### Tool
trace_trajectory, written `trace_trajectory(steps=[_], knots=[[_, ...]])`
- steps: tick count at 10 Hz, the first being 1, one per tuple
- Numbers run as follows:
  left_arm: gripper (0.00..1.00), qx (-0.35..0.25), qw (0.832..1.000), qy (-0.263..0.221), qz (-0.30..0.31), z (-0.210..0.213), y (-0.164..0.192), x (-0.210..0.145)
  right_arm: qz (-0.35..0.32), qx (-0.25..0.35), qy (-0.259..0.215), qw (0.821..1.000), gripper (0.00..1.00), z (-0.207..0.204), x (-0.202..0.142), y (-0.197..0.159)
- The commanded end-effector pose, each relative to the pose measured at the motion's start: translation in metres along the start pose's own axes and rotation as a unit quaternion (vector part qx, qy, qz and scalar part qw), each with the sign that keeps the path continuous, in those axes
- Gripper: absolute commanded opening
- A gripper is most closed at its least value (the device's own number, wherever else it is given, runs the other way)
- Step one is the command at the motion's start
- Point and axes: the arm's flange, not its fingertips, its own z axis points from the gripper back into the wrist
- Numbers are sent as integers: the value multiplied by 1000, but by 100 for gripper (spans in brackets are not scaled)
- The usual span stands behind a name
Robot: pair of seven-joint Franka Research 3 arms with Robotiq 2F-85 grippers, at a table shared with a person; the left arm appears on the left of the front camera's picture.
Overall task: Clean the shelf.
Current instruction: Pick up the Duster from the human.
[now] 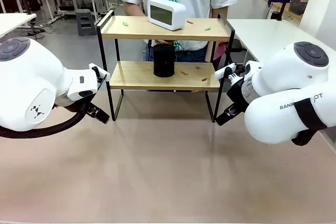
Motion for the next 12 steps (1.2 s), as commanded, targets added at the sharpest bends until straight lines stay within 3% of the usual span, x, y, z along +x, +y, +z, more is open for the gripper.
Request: trace_trajectory(steps=[1,12], knots=[[100,0,1000,0,0,0,0,0,0,0,0,1000,100,0,0,0],[100,0,1000,0,0,0,0,0,0,0,0,1000,100,0,0,0]])
